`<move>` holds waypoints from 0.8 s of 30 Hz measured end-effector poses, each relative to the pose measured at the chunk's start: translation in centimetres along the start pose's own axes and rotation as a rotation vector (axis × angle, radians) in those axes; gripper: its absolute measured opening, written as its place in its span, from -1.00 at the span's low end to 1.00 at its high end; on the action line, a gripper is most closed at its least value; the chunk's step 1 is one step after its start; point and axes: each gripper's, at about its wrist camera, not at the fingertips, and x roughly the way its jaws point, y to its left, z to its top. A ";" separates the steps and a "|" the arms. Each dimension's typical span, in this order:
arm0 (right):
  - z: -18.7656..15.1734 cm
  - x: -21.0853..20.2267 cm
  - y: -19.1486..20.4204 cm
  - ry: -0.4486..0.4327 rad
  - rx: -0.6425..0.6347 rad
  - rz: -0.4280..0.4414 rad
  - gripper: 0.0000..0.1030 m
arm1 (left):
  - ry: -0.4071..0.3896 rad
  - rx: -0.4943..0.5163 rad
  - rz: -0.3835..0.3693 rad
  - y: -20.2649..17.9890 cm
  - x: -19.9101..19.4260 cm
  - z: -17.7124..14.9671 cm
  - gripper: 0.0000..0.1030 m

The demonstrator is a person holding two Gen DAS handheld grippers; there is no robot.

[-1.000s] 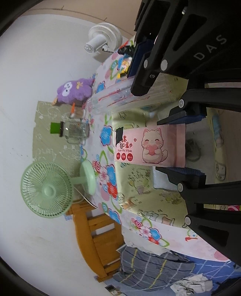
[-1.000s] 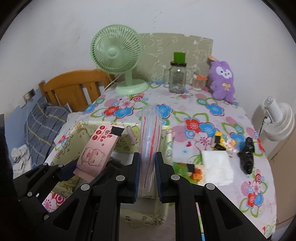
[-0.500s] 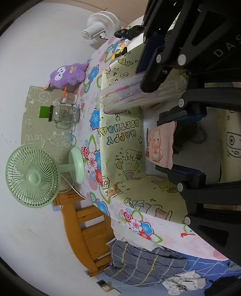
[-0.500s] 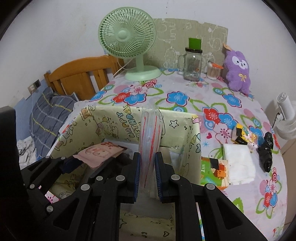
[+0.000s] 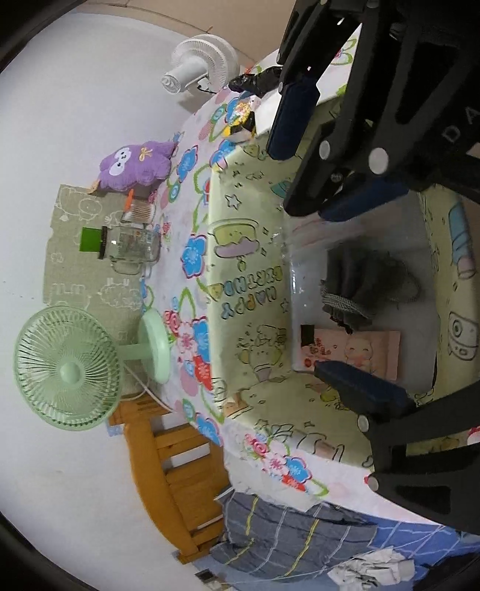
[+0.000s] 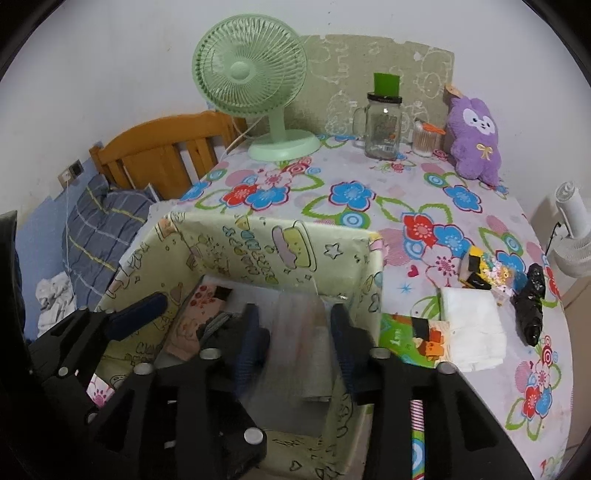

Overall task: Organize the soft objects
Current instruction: 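Lower both items into the box and open both tools, then withdraw both tools from the box toward the remaining items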

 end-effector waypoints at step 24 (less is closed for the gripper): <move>-1.0 -8.2 -4.3 -0.181 0.048 -0.095 0.84 | -0.123 0.049 -0.019 -5.9 -5.9 0.7 0.99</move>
